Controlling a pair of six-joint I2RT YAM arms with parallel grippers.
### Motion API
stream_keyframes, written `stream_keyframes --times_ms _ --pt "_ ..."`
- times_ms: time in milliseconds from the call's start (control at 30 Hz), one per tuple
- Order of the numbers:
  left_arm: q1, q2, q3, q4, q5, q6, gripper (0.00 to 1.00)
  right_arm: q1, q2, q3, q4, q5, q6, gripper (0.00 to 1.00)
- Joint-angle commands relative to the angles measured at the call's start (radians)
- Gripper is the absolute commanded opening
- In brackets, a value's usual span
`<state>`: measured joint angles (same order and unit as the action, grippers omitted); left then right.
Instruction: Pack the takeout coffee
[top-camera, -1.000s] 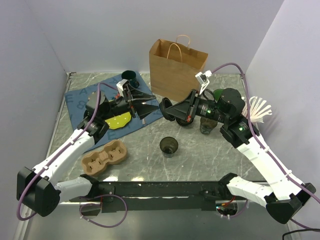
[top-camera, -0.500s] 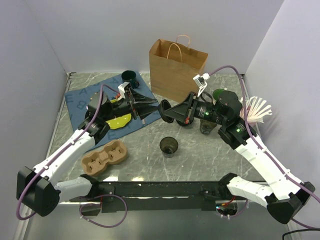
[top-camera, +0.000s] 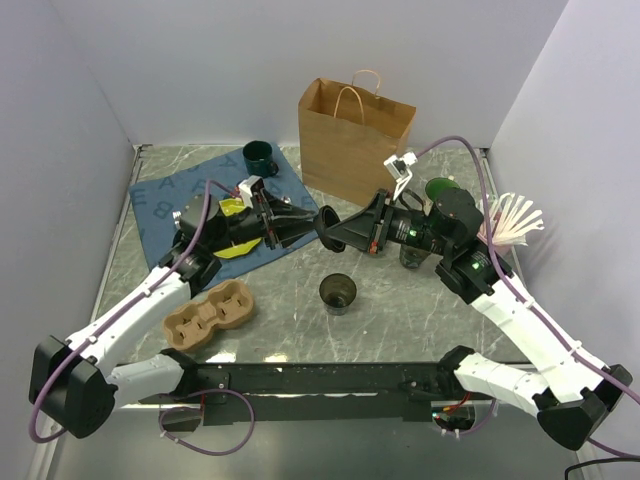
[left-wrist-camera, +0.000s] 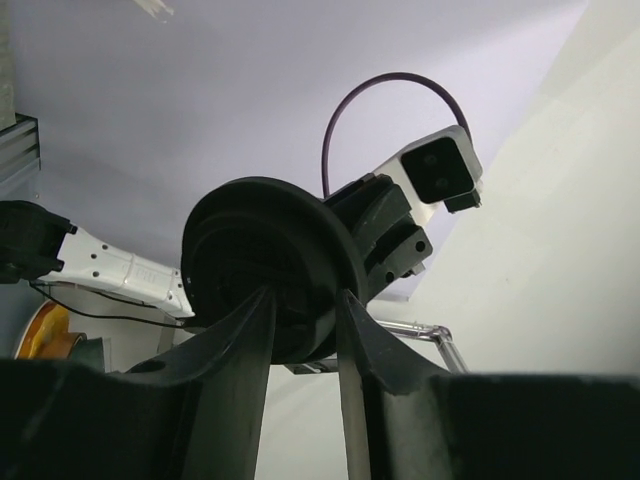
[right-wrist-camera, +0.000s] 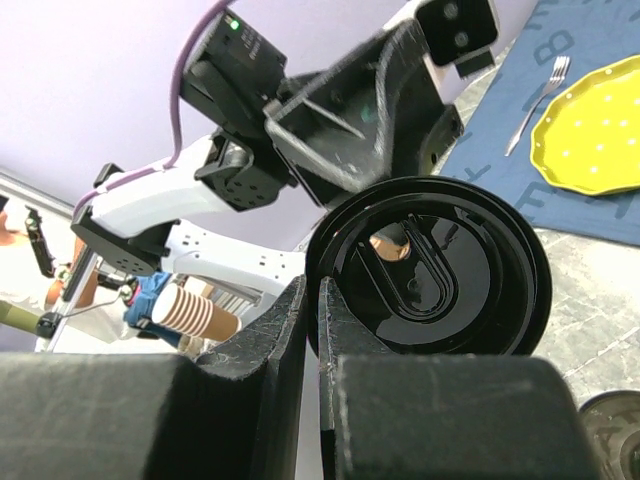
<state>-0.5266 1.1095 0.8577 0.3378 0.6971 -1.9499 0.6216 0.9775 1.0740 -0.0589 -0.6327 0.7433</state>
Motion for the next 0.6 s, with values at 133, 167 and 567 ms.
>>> stream_keyframes --times_ms 133,167,567 --pt "-0.016 -0.043 -0.040 0.113 -0.057 -0.274 0.25 0.023 -0.014 -0.003 0.048 0.001 0.002 0.14" --pt "-0.018 -0.043 -0.045 0.121 -0.059 -0.279 0.21 0.024 -0.014 -0.005 0.047 0.005 0.002 0.15" --pt "-0.024 -0.022 -0.042 0.184 -0.041 -0.195 0.01 0.033 -0.078 -0.031 -0.050 0.065 0.013 0.53"
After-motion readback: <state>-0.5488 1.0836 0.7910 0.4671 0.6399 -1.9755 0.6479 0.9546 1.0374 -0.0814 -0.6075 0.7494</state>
